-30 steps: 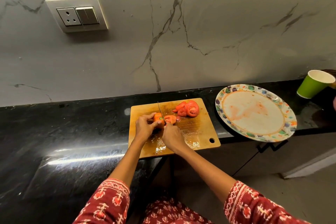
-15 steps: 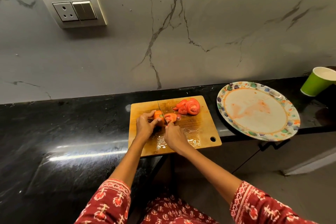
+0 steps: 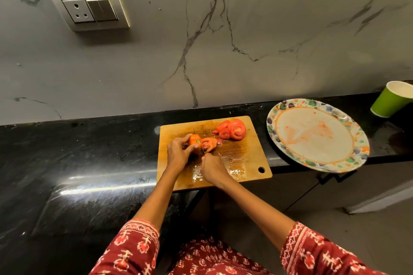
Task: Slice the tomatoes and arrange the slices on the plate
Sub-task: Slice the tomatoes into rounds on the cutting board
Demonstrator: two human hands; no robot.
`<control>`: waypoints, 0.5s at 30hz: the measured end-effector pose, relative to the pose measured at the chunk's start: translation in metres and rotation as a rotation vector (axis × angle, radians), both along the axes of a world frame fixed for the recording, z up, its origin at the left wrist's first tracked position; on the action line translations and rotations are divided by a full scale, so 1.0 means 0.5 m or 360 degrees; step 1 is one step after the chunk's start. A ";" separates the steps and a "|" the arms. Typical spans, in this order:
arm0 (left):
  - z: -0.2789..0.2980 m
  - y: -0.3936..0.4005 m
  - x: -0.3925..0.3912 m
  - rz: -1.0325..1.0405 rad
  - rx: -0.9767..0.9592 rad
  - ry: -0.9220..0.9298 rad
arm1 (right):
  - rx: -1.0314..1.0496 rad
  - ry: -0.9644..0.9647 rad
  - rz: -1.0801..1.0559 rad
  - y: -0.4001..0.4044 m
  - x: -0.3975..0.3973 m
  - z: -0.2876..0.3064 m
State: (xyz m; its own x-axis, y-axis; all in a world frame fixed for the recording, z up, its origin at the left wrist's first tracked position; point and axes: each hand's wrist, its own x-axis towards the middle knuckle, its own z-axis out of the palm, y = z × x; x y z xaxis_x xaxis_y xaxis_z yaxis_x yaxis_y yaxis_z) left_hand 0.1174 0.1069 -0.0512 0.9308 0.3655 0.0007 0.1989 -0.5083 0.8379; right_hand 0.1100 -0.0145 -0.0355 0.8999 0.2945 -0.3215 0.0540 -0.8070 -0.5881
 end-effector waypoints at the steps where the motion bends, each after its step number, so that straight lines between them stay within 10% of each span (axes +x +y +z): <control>1: -0.002 -0.001 0.000 -0.0002 0.0011 0.0000 | -0.0002 0.0020 -0.0009 -0.001 -0.002 -0.002; 15: -0.002 -0.001 -0.005 0.0048 -0.0068 -0.0035 | 0.0043 -0.0079 -0.0069 -0.002 0.016 0.017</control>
State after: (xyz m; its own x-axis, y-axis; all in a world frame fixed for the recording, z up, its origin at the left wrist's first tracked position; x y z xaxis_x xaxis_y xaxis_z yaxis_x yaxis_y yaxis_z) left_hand 0.1149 0.1064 -0.0520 0.9194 0.3933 0.0049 0.1947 -0.4660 0.8631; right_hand 0.1179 -0.0155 -0.0270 0.9268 0.2627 -0.2684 0.0490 -0.7931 -0.6071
